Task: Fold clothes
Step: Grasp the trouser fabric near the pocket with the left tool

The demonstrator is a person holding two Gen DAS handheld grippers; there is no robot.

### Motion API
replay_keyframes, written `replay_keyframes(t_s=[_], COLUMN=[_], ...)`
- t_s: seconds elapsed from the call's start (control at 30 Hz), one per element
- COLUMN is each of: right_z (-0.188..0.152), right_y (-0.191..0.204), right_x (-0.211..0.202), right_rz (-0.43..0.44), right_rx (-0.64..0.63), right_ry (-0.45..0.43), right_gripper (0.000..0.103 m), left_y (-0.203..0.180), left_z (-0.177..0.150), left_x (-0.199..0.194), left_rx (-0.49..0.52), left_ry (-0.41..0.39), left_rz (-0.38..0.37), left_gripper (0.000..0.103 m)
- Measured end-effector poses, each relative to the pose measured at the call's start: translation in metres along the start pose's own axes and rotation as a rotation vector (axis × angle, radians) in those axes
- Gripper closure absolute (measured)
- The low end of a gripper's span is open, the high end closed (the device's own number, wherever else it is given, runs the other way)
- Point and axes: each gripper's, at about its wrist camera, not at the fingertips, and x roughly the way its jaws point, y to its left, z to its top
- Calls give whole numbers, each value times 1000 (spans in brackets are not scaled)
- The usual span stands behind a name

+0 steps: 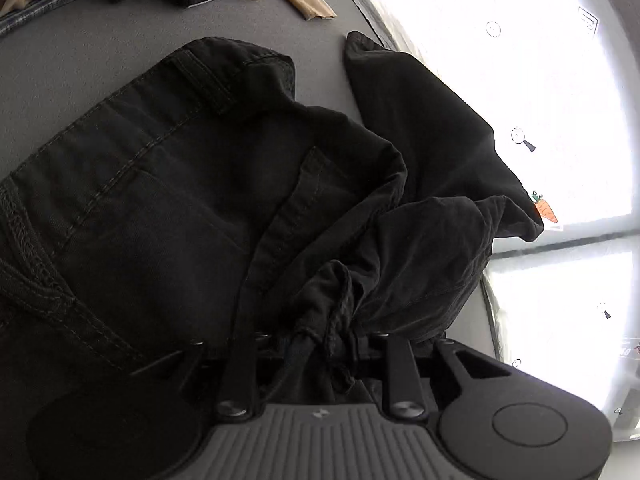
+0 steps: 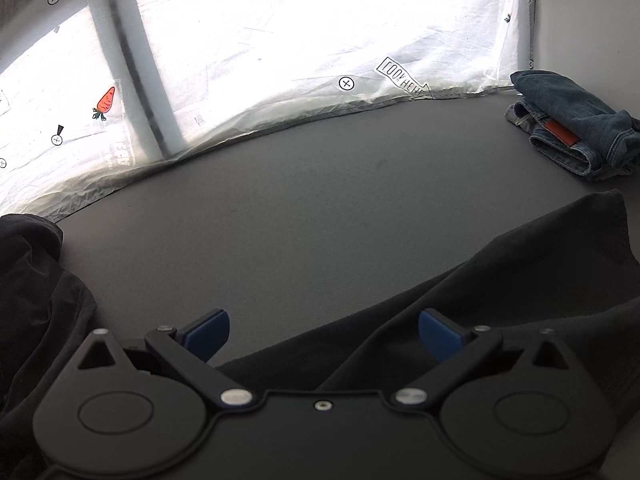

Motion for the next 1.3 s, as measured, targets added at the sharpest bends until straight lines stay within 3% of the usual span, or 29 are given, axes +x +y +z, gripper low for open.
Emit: replay_keyframes(t_s=[0.13, 0.23, 0.33, 0.43, 0.53, 0.67, 0.73, 0.8, 0.83, 0.9, 0.93, 1.07, 1.2, 1.27, 1.3], right_z=[18, 32, 43, 50, 51, 42, 37, 36, 36, 37, 37, 37, 46, 49, 49], right_y=[33, 71, 117, 160, 206, 241, 246, 242, 237, 230, 226, 212, 181, 157, 144], right_x=[17, 38, 65, 95, 125, 154, 156, 153, 151, 148, 144, 109, 46, -2, -27], right_rz=[163, 277, 358, 424, 490, 459, 458, 487, 514, 527, 532, 509, 472, 432, 418], right_rx=[-76, -192, -303, -377, -433, -471, -478, -468, -442, -377, -358, -274, -256, -274, -274], right_ry=[26, 59, 98, 139, 188, 261, 255, 253, 268, 272, 261, 139, -28, -146, -190], right_gripper=[15, 55, 74, 73, 65, 63, 62, 70, 85, 92, 99, 100, 100, 100, 100], left_y=[-11, -7, -10, -16, -24, -24, -25, -27, -27, -23, -23, -28, -49, -56, -61], left_z=[3, 8, 12, 19, 26, 32, 34, 37, 39, 37, 38, 42, 42, 41, 40], left_x=[5, 7, 11, 17, 26, 30, 33, 36, 38, 37, 37, 34, 21, 21, 21], left_rx=[73, 46, 59, 86, 116, 96, 94, 97, 97, 88, 81, 83, 195, 224, 235], left_ry=[-8, 4, 22, 49, 77, 94, 93, 96, 99, 105, 107, 96, 4, 5, 9], left_rz=[44, 38, 55, 76, 86, 75, 73, 73, 72, 71, 70, 77, 87, 20, -22], left_gripper=[75, 75, 75, 74, 74, 74, 74, 74, 74, 74, 74, 69, 45, 33, 33])
